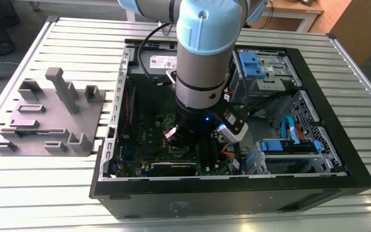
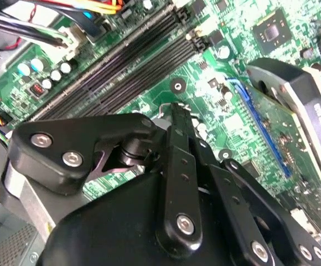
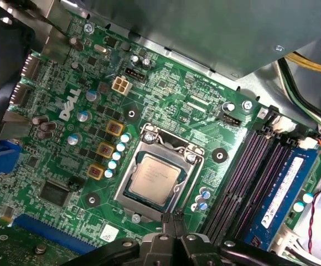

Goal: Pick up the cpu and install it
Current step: 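Install the first cpu locking lever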

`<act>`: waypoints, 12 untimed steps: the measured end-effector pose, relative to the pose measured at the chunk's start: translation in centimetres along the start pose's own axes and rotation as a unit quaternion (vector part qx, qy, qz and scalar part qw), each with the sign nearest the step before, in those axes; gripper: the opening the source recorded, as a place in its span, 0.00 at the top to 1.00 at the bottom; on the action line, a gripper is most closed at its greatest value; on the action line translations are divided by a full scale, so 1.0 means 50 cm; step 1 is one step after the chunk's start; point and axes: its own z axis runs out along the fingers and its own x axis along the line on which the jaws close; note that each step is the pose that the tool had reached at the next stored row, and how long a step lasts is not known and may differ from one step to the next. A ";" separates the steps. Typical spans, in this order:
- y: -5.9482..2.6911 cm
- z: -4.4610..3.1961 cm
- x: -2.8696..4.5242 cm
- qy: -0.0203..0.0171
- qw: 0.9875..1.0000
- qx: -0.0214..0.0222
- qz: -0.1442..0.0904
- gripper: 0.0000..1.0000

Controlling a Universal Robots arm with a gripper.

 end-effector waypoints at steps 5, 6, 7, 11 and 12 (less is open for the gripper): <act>0.000 -0.003 0.000 0.001 1.000 0.000 0.000 0.89; 0.000 -0.007 0.000 0.001 1.000 0.000 0.000 0.89; -0.001 -0.011 0.000 0.001 1.000 0.000 0.000 0.89; -0.001 -0.031 0.001 0.001 1.000 -0.001 0.000 0.89; -0.001 -0.035 0.002 0.001 1.000 -0.001 0.000 0.89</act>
